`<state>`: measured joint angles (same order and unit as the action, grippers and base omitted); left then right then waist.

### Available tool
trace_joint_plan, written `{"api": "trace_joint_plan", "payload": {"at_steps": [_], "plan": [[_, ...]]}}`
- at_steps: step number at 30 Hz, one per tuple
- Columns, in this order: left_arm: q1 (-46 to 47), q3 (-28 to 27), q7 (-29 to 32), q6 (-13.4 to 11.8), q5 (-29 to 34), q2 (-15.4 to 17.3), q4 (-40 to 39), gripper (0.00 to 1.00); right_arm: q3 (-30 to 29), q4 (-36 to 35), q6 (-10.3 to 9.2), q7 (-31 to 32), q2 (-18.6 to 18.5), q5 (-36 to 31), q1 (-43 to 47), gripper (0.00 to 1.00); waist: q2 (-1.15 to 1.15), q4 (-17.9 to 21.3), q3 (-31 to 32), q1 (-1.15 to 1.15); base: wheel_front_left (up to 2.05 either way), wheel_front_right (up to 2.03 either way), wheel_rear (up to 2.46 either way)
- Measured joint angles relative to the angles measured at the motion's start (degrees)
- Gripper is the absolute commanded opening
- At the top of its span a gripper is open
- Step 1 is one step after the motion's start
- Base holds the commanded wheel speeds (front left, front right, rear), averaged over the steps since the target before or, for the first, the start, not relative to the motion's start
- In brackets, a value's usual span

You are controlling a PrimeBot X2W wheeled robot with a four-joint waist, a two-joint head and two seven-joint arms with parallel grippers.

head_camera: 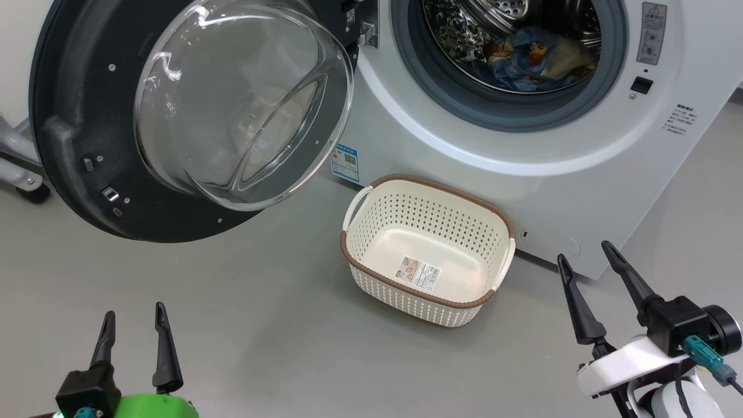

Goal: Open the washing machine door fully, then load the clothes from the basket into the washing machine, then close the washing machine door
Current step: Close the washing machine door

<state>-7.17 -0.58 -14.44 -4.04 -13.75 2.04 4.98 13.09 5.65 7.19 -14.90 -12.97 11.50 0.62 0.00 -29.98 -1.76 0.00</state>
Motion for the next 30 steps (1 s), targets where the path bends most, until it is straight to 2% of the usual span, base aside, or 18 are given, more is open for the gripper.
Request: {"api": "trace_joint_plan", "payload": {"at_steps": [12,13,14,15,22,30], "plan": [[-0.3,-0.9,0.0,-0.6,-0.9,0.0,-1.2,1.0,1.7,0.5,0.0,0.0,-1.1,0.0,-1.7,1.0,0.0,-0.5,-0.7,0.0,0.0,0.0,0.0],[-0.3,-1.0,0.0,-0.6,-1.9,0.0,-1.2,0.83,1.8,0.6,0.0,0.0,-1.1,0.0,-1.8,1.0,0.0,-0.6,-0.7,0.0,0.0,0.0,0.0],[-0.5,-1.0,0.0,-0.6,-2.9,0.0,-1.1,0.71,1.8,0.6,0.0,0.0,-1.1,0.0,-1.9,1.0,0.0,-0.6,-0.7,0.0,0.0,0.0,0.0],[-0.8,-1.2,0.0,-0.6,-4.2,0.0,-1.1,0.0,1.9,0.7,0.0,0.0,-1.1,0.0,-1.9,1.0,0.0,-0.6,-0.8,0.0,0.0,0.0,0.0],[-1.2,-4.8,0.0,-1.1,-11.8,0.0,-1.1,0.0,2.2,1.1,0.0,0.0,-1.1,0.1,-2.5,1.0,0.0,-0.7,-0.8,0.0,0.0,0.0,0.0],[0.4,-17.2,0.0,-1.1,-23.9,-0.1,-1.1,0.0,2.2,1.3,0.0,0.0,-1.1,0.5,-2.5,1.0,0.0,-0.9,-0.9,0.0,0.0,0.0,0.0]]}}
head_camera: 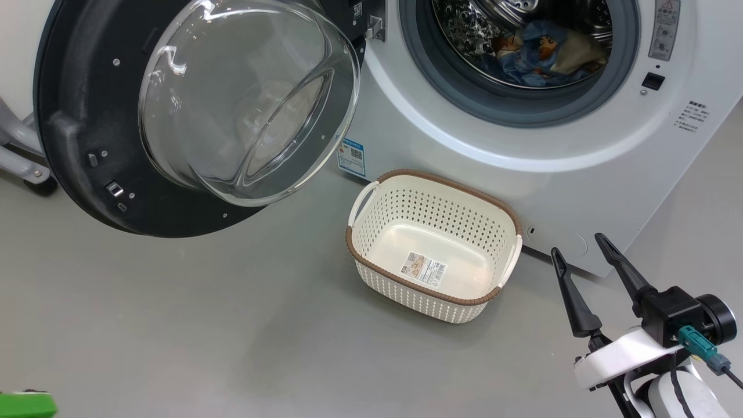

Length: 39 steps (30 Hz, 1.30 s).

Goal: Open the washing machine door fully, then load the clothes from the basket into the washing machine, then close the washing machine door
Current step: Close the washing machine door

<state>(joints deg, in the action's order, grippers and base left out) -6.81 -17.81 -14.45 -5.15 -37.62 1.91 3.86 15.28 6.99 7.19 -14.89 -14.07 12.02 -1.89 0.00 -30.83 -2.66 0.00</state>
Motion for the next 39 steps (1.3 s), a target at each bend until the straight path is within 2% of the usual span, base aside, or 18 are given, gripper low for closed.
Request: {"api": "trace_joint_plan", "payload": {"at_steps": [2,5,8,12,17,20,28,39], "plan": [[1.4,-3.5,0.0,0.1,-0.6,0.0,0.1,0.0,0.0,0.0,0.0,0.0,0.0,0.0,0.0,1.0,0.0,0.0,-0.1,0.0,0.0,0.0,0.0],[5.5,-9.7,0.0,0.7,-6.6,1.6,1.3,0.0,-0.1,0.0,0.0,0.0,0.0,0.0,0.0,1.0,0.0,0.0,-0.2,0.0,0.0,0.0,0.0],[9.7,-14.5,0.3,0.7,-13.3,3.8,3.1,0.0,-0.3,0.1,0.0,0.0,0.1,0.0,0.0,1.0,0.0,0.0,-0.3,0.0,0.0,0.0,0.0],[17.2,-21.0,4.0,1.2,-24.1,6.0,5.8,0.0,-0.8,0.1,0.0,0.0,0.1,0.0,0.0,1.0,0.0,0.1,-0.4,0.0,0.0,0.0,0.0],[23.9,-30.0,7.5,0.3,-32.7,12.5,10.4,0.0,0.5,0.1,0.01,0.0,0.3,0.0,0.0,1.0,0.0,0.9,-0.6,0.0,0.0,0.0,0.0],[26.2,-33.0,9.1,-0.7,-34.4,16.7,12.9,0.0,0.9,0.1,0.0,0.0,0.3,0.0,-0.1,1.0,0.0,2.0,-0.9,0.0,0.0,0.0,0.0],[29.8,-36.4,11.4,-1.7,-36.0,22.8,20.7,0.0,0.9,0.2,0.0,0.0,-0.5,0.0,-0.1,1.0,0.0,5.2,-2.0,0.0,0.0,0.0,0.0],[33.9,-37.5,14.0,-1.9,-37.0,26.6,27.7,0.0,1.6,0.2,0.0,0.0,-2.5,0.0,-1.0,1.0,0.0,7.8,-4.5,0.0,0.0,0.0,0.0]]}}
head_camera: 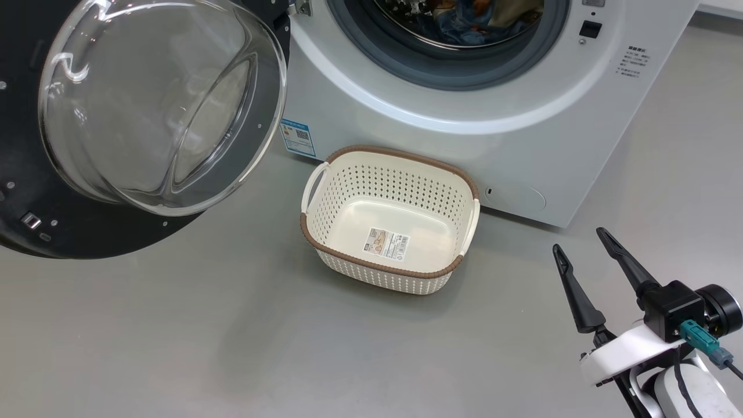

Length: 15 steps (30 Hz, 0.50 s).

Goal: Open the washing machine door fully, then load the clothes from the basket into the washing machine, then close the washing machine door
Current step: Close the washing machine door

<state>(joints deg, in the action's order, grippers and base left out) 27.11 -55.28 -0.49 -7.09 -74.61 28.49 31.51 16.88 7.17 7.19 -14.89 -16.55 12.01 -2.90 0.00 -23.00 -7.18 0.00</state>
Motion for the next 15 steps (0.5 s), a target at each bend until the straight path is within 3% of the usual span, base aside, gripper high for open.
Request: {"api": "trace_joint_plan", "payload": {"at_steps": [15], "plan": [[6.0,1.2,4.8,0.0,-2.8,3.9,5.1,0.0,-0.2,0.0,0.0,0.0,-1.7,0.0,-1.3,1.0,0.0,3.0,-3.6,0.0,0.0,0.0,0.0]]}}
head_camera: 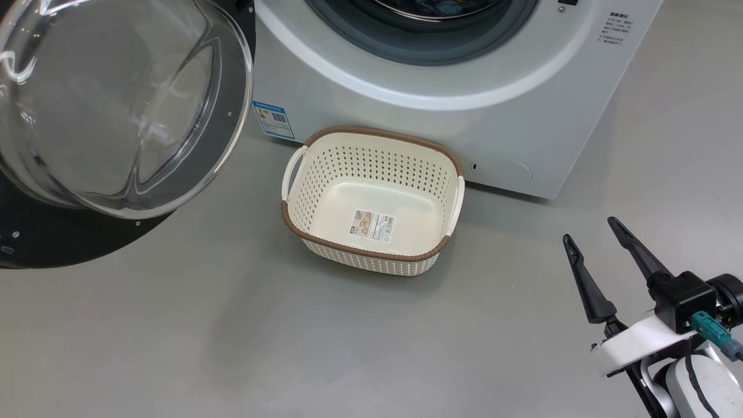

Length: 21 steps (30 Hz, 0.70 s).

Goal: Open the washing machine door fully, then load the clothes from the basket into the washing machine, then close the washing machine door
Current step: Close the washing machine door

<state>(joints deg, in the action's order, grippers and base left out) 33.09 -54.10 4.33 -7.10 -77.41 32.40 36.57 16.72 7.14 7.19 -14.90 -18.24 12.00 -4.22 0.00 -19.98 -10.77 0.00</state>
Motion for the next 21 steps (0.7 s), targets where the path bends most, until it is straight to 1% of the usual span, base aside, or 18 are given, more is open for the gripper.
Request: {"api": "trace_joint_plan", "payload": {"at_steps": [5,11,17,21], "plan": [[2.5,0.4,2.4,-0.1,-1.0,0.0,2.2,0.0,0.2,0.0,0.0,0.0,-0.3,0.0,-0.4,1.0,0.0,0.8,-1.2,0.0,0.0,0.0,0.0],[4.2,2.4,5.6,-0.1,-1.7,-0.2,5.4,0.0,-0.4,0.0,0.01,0.0,-0.3,0.0,-1.2,1.0,0.0,1.9,-2.2,0.0,0.0,0.0,0.0],[7.0,4.7,9.7,-0.1,-3.3,-0.4,7.0,0.0,-0.6,0.0,0.0,0.0,-0.3,0.0,-1.3,1.0,0.0,2.5,-2.6,0.0,0.0,0.0,0.0],[7.1,5.2,11.6,-0.1,-3.5,-0.4,7.9,0.0,0.3,0.0,0.01,0.0,-0.3,0.0,-1.5,1.0,0.0,3.0,-2.8,0.0,0.0,0.0,0.0]]}}
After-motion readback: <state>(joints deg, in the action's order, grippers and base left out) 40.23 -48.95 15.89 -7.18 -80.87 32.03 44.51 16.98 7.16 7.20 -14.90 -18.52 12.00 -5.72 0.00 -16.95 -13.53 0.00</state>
